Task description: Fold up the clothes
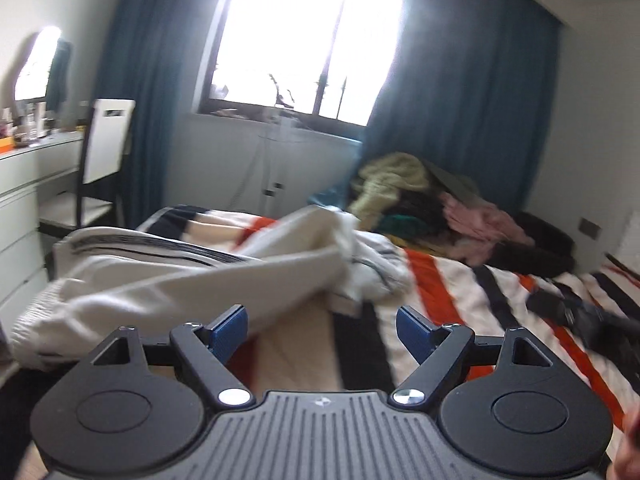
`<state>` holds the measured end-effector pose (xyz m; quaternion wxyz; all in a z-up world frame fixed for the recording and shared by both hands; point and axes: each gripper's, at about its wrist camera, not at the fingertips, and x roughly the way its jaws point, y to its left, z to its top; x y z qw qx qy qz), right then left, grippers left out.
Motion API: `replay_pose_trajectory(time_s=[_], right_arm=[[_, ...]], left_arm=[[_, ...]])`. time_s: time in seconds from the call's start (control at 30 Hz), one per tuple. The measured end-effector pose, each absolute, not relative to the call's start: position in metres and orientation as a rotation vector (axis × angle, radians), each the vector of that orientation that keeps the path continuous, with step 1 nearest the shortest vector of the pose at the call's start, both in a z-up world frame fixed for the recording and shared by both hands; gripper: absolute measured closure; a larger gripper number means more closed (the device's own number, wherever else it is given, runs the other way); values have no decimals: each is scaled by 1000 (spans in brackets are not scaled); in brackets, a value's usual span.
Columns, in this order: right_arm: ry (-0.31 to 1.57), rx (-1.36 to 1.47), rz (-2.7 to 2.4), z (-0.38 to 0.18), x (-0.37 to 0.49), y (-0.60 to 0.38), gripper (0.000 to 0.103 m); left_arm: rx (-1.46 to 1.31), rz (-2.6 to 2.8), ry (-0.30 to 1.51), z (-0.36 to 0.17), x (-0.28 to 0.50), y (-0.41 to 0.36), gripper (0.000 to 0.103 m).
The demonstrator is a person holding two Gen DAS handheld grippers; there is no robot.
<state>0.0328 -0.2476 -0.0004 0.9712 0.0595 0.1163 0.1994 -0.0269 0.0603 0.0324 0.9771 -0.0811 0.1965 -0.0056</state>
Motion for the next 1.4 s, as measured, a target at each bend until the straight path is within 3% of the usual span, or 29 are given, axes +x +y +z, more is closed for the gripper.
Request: replay_pose_trajectory(time_s=[0.03, 0.17, 0.2, 0.23, 0.3, 0.63, 1.03, 1.07, 1.13, 1.17, 1.2, 1.3, 1.4], right_arm=[[237, 124, 379, -1, 34, -255, 60], [222, 166, 370, 0, 35, -284, 57], [221, 171, 369, 0, 34, -288, 41], [218, 177, 361, 0, 31, -291, 15], [202, 197, 338, -6, 34, -291, 2], [334, 288, 251, -56, 91, -300, 2], [321, 287, 63, -122, 148, -300, 2], [319, 287, 48, -128, 152, -300, 2], [318, 305, 16, -133, 156, -304, 2], [318, 317, 0, -136, 158, -307, 2], [318, 328, -16, -138, 159, -310, 2], [290, 401, -79, -138, 157, -322, 2], [199, 445, -93, -126, 143, -333, 2]], left_arm=[[-140, -25, 403, 29, -25, 48, 18], [-66, -58, 444, 14, 3, 24, 18], [-48, -66, 454, 10, 11, 18, 18], [-34, -69, 466, 5, 21, 14, 17], [-11, -66, 493, -3, 52, 18, 17], [165, -18, 542, -59, 234, 17, 18], [532, 196, 495, -122, 428, -45, 29], [524, 223, 506, -126, 439, -45, 35], [474, 254, 531, -129, 450, -38, 55], [448, 267, 543, -131, 455, -34, 76], [438, 272, 546, -131, 456, -32, 87], [446, 250, 527, -118, 446, -31, 96], [409, 212, 502, -89, 416, -34, 97]])
